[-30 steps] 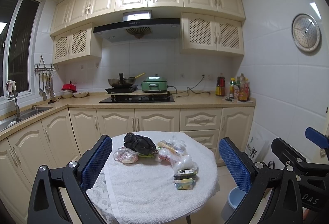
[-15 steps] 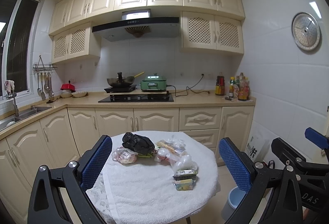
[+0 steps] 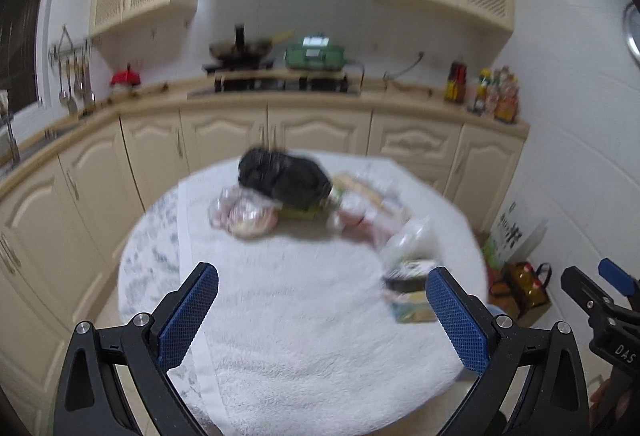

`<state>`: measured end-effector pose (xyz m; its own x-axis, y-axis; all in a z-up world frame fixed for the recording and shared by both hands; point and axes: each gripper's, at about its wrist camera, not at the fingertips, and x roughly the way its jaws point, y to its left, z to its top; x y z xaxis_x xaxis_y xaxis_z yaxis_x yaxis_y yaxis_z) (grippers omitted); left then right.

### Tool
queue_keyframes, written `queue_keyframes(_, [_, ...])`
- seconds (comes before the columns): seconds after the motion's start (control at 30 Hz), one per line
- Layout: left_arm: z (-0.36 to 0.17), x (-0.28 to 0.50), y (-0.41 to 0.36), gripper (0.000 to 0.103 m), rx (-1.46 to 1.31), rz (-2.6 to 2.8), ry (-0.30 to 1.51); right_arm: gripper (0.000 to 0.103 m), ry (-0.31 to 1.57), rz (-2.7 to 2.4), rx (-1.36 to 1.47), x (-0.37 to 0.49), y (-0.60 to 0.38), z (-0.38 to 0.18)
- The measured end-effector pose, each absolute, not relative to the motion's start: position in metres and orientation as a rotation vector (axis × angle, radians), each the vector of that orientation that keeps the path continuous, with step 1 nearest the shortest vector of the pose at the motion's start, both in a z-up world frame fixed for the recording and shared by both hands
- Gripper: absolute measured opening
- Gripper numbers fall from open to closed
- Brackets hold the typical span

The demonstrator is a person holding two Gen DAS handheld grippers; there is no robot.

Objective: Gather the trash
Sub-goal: 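Grasp the green-and-white carton with the right gripper while the left gripper approaches a clear bag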

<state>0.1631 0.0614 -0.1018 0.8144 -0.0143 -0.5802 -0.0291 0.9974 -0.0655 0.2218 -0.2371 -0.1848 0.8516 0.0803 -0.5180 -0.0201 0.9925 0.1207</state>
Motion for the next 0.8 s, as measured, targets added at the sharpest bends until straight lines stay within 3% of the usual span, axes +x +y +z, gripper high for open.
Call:
queue_keyframes(0.23, [-0.130,0.225,0.074,0.102,-0.081,0.063,0.760,0.103,0.702,0.160,0.073,0.283,-0.201,-0.247])
queue_keyframes(0.8, [-0.160,0.275,0.077,0.102,-0.030,0.111,0.775,0.101,0.886,0.261,0.061,0.380,-0.147,-0.304])
